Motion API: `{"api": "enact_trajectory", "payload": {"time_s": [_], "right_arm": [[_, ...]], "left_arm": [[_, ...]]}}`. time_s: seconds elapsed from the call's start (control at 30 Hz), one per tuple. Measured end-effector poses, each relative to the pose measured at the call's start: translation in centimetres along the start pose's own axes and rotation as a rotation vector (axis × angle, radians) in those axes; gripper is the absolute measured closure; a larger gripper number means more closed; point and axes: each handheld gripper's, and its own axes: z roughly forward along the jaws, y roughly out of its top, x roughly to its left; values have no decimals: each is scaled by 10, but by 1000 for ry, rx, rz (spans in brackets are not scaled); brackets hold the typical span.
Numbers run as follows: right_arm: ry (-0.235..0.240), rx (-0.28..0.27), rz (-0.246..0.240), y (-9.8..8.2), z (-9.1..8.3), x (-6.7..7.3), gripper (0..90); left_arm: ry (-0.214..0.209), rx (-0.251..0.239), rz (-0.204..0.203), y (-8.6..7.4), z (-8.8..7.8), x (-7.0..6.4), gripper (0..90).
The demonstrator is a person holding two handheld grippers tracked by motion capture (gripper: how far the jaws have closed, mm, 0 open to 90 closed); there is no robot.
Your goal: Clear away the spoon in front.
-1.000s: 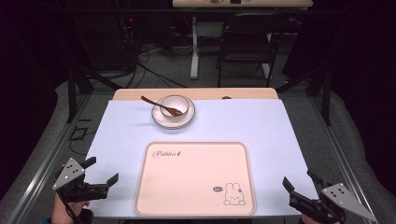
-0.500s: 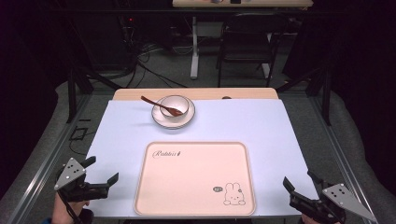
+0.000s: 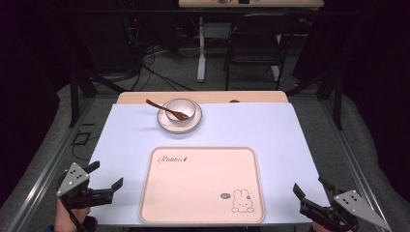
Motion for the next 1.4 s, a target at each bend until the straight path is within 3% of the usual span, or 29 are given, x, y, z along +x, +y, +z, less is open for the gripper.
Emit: {"api": "enact_trajectory", "payload": {"time_s": [0.2,0.5,0.77,1.03,1.4], "right_arm": [[1,7,-5,0,1,1,138],[-1,8,-3,0,0,1,138],[-6,12,-9,0,0,0,138],[-6,15,-9,0,0,1,138],[-6,17,-8,0,0,1,138]], "left_arm": [[-9,28,-23,4,7,0,3],[-16,39,-17,12,21,-2,3],[-36,14,-67,19,28,4,3],[-15,19,-49,28,41,6,3],[10,23,-70,39,60,10,4]]}}
